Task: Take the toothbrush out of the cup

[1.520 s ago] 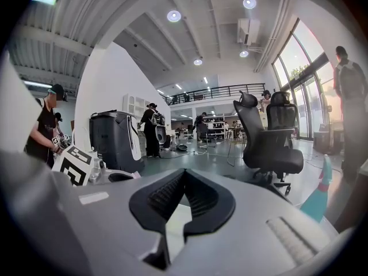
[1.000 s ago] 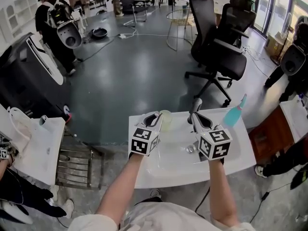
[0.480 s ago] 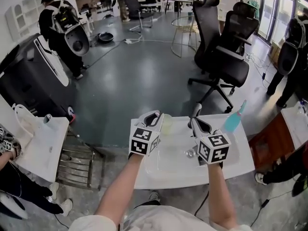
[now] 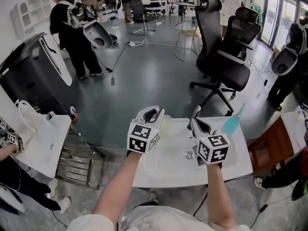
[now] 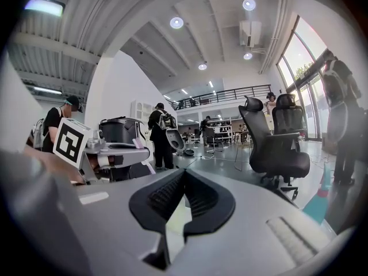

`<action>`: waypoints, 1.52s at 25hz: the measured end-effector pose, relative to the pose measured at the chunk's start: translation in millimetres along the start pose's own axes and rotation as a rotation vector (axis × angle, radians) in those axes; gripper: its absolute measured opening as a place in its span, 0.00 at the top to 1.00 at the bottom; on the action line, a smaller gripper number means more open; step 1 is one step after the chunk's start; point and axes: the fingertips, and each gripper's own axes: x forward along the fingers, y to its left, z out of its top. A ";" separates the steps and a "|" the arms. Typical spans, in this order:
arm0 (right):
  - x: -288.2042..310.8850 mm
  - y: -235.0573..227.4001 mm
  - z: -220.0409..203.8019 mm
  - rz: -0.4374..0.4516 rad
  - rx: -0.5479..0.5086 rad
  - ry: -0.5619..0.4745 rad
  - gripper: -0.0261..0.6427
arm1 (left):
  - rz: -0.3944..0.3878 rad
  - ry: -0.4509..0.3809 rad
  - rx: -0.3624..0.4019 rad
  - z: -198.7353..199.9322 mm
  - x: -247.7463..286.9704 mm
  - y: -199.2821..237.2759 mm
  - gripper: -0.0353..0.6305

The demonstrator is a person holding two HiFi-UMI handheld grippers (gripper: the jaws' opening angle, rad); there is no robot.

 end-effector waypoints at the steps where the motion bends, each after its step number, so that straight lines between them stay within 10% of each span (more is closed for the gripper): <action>1: -1.1 0.6 0.8 0.002 -0.001 -0.002 0.96 | 0.004 -0.003 0.003 3.3 -1.5 0.0 0.88; 38: -60.7 49.0 5.9 0.085 -0.001 -0.060 0.96 | 0.206 0.012 -0.005 -2.8 -128.0 -16.3 0.88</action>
